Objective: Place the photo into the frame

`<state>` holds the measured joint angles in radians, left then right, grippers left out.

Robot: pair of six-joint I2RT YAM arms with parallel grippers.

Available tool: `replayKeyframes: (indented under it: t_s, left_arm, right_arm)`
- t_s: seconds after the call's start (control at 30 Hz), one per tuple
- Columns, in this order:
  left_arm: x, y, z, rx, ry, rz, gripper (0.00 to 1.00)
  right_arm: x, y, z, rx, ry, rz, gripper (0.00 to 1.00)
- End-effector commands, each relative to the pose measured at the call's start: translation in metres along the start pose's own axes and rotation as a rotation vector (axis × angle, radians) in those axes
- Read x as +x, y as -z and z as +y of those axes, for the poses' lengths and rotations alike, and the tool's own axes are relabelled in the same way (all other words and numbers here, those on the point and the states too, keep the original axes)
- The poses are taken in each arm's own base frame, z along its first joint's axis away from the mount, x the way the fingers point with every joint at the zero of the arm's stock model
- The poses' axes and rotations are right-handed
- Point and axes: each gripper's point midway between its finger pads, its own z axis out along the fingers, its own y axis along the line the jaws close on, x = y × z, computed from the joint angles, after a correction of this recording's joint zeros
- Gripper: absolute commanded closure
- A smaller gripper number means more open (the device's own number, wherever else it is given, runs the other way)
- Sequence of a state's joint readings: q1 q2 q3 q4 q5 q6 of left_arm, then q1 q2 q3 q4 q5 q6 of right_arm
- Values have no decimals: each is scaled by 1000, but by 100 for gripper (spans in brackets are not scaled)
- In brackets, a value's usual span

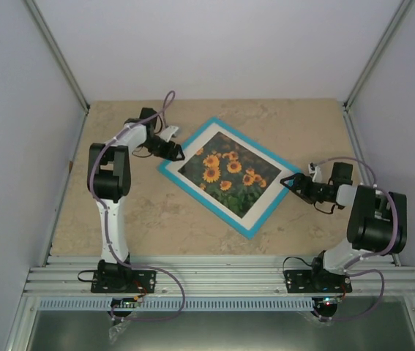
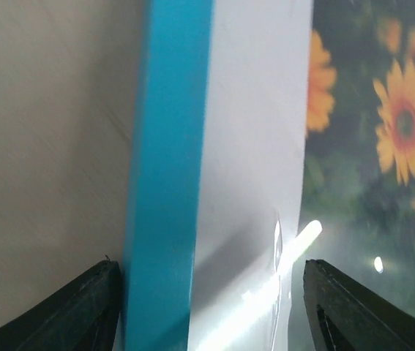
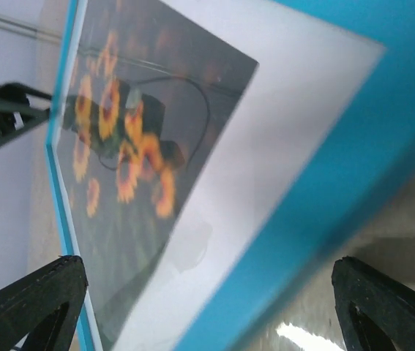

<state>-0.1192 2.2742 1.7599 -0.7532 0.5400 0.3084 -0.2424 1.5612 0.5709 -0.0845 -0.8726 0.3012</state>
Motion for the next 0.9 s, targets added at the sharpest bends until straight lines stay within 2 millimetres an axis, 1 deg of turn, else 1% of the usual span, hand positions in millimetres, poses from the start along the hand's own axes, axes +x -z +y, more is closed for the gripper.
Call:
replayKeyframes:
  t_s: [0.0,0.1,0.17,0.2,0.27,0.33,0.37,0.4,0.43,0.5,0.57,0.6,0.63,0.67,0.7,0.73,0.77,0.8,0.87]
  left_arm:
    - [52,16,-47,132,-84,98,31]
    - [91,19,-68,148,-168,174,34]
    - [117,20,-83,153,-241,233,34]
    - [129,20,-90,160,-272,261,34]
    - [150,22,-104,184,-334,307,35]
    - [164,25,-116,199,-399,341,34]
    - [171,26,-119,198,-428,363,34]
    - [176,27,-122,192,-457,385,33]
    - [182,28,-120,177,-471,409,33]
    - [187,30,-112,137,-486,447,31]
    - [190,34,-105,103,-510,479,30]
    - [189,37,-103,102,-520,481,30]
    - [183,42,-104,114,-523,470,29]
    - [172,46,-104,128,-508,437,28]
    - [154,52,-104,148,-488,385,28]
    - [135,56,-101,164,-452,332,28]
    - [112,60,-97,172,-416,269,28]
    - [88,64,-90,159,-385,204,28]
    - [43,66,-69,97,-317,93,26]
  right_arm:
    - [-2,-17,-19,44,-46,56,8]
    - [-23,-29,-19,23,-24,75,13]
    - [-41,-44,-11,-10,18,91,16]
    - [-51,-53,-6,-24,47,99,17]
    - [-67,-76,12,-63,116,125,18]
    - [-81,-102,36,-116,190,152,18]
    - [-90,-114,48,-144,229,156,18]
    - [-93,-131,63,-170,276,173,18]
    - [-103,-141,75,-184,332,169,18]
    - [-130,-151,95,-184,441,134,16]
    - [-161,-148,103,-147,526,78,14]
    - [-172,-142,104,-121,550,56,14]
    - [-181,-134,103,-95,584,35,14]
    - [-185,-125,100,-70,587,24,14]
    - [-184,-115,100,-59,577,20,13]
    - [-174,-107,93,-54,544,32,13]
    - [-163,-99,95,-54,527,39,13]
    - [-155,-86,87,-40,490,40,12]
    - [-130,-65,82,-30,442,50,11]
